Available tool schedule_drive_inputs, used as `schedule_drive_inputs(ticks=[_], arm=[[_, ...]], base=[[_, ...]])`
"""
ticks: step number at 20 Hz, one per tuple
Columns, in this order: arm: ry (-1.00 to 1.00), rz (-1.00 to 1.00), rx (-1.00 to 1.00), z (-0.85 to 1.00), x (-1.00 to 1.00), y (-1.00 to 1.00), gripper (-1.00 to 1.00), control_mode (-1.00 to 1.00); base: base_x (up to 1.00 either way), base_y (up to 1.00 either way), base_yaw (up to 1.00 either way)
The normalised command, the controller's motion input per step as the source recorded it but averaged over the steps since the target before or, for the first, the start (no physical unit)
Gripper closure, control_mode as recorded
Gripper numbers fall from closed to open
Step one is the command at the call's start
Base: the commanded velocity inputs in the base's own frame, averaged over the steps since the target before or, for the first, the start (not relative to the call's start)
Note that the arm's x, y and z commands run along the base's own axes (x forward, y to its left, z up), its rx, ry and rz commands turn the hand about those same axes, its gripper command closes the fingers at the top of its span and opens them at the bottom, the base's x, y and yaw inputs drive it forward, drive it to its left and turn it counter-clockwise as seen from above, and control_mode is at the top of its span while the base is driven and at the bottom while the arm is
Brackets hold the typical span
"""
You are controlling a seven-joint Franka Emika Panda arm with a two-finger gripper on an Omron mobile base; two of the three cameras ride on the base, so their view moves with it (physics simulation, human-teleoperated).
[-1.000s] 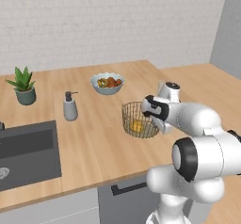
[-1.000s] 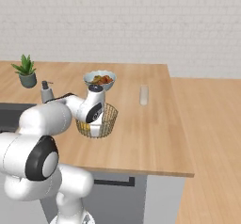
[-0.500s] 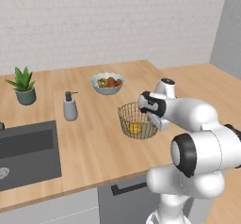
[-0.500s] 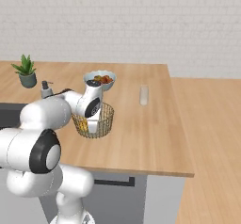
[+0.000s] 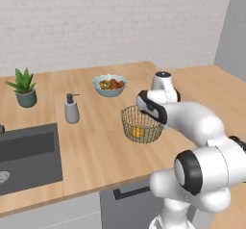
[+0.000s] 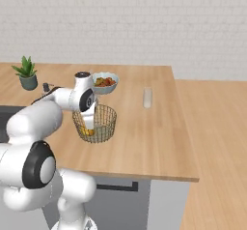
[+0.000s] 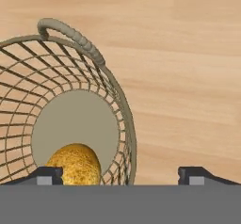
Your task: Open the cabinet, pick up the bread from the cabinet and place it in the basket. Then move the basket to the dining counter.
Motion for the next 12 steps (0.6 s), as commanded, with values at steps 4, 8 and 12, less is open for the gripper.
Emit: schedule_drive_inputs(ticks=[4, 8, 12], arm=[[0.00, 0.06, -0.17, 0.99, -0.60, 0.00, -1.00, -1.00], [0.13, 0.22, -0.03, 0.75, -0.63, 0.07, -1.00, -1.00], [0.05, 0.32, -0.10, 0.25, -1.00, 0.35, -1.00, -1.00]], base=[[0.00, 0.00, 0.00], [0.00, 0.00, 0.00], [0.00, 0.00, 0.00]])
